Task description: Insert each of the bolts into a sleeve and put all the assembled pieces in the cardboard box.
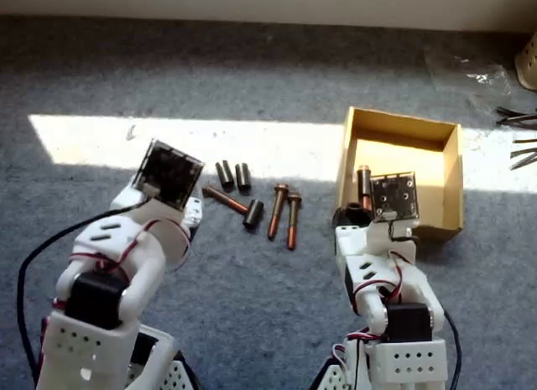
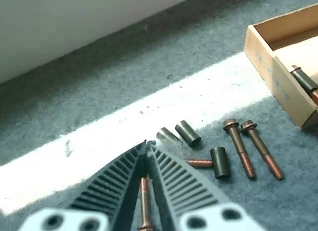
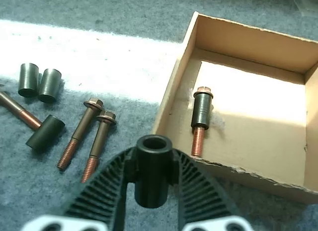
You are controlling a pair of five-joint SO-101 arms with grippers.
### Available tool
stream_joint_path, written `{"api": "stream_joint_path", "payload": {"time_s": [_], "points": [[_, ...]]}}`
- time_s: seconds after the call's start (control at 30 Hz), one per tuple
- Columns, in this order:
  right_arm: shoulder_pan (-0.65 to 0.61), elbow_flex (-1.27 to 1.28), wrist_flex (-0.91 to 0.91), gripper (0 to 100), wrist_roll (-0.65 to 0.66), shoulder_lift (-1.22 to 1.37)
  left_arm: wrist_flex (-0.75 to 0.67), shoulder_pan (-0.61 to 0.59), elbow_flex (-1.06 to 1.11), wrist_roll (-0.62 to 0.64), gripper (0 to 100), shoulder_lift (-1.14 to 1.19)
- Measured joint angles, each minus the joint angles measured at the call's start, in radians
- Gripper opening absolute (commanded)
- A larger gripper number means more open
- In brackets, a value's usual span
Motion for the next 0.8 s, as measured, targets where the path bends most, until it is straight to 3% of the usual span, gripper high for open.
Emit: {"api": "stream_joint_path", "payload": {"time_s": [0.37, 0.6, 0.8], "points": [[0.061, 0.003, 0.000, 0.5, -0.054, 0.000, 0.002, 0.110, -0.239, 0.087, 2, 0.537], [0.068, 0.003, 0.000, 0.5, -0.054, -0.017, -0.083, 0.166, -0.385, 0.094, 2, 0.852], [0.066, 0.011, 0.035, 0.5, -0.060, -0.075, -0.094, 0.175, -0.493, 0.207, 2, 1.062]]}}
